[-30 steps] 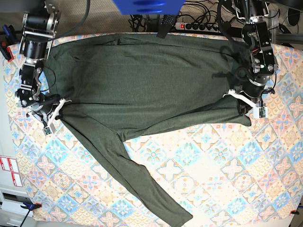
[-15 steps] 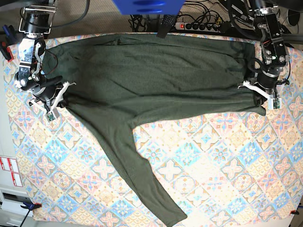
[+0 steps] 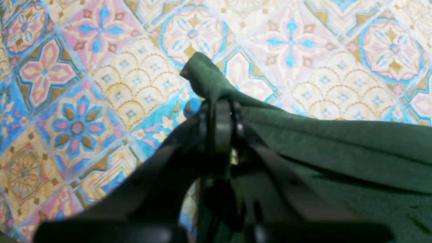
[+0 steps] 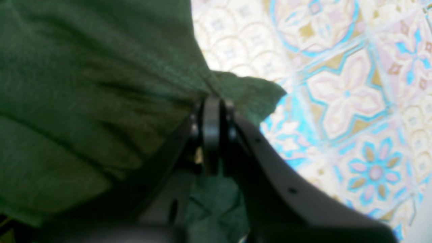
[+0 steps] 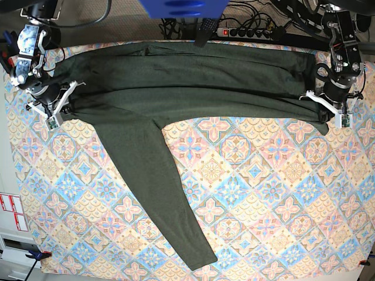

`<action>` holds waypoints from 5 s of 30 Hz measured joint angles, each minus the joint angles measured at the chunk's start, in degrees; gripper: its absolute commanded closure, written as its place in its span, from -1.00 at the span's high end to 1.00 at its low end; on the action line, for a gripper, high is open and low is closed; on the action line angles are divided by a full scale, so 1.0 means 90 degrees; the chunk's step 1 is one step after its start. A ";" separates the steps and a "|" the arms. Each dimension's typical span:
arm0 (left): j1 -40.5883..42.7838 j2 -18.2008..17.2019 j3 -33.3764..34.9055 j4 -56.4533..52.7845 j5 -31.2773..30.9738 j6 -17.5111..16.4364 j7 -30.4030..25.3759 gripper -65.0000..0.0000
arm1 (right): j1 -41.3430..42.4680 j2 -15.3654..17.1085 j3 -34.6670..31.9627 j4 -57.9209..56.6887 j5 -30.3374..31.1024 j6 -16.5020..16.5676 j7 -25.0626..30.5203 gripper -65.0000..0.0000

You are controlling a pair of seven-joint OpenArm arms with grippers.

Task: Fold the T-shirt properly
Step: 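Lift the shirt's lower half with both grippers and fold it toward the hem, then move the right gripper to the sleeve's shoulder seam and grasp it, then fold the sleeve with the right gripper back across the shirt body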

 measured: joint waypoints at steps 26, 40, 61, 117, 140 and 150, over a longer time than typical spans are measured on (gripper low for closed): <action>0.0240 -0.0413 0.0537 -0.0993 0.0010 0.0019 0.0002 -1.00 | -0.0534 0.0005 -0.0032 0.0143 -0.0027 -0.0002 -0.0024 -1.00; 0.0124 -0.0471 0.0865 -0.1086 -0.0027 0.0044 -0.0007 -0.28 | -0.0588 0.0000 0.0000 0.0189 -0.0095 -0.0002 -0.0165 -0.48; 0.0136 0.0282 -0.0039 0.0112 -0.0049 0.0049 -0.0002 -0.28 | 0.1892 -0.0692 -0.1343 -0.0148 -0.0107 -0.0007 -0.0736 -0.47; 0.0124 0.0321 -0.0034 0.0607 -0.0576 0.0051 0.0692 0.18 | 0.4014 -0.1445 -0.1273 -0.4554 -0.1464 -0.0073 0.0947 -0.27; 0.0138 0.0318 -0.0034 0.0607 -0.0578 0.0046 0.0697 0.18 | 0.4065 -0.1175 -0.0644 -0.4847 -0.1443 -0.0068 0.1151 -0.26; 0.0141 0.0321 -0.0034 0.0607 -0.0576 0.0046 0.0716 0.18 | 0.4085 -0.1124 -0.0636 -0.5445 -0.1314 -0.0068 0.1766 -0.27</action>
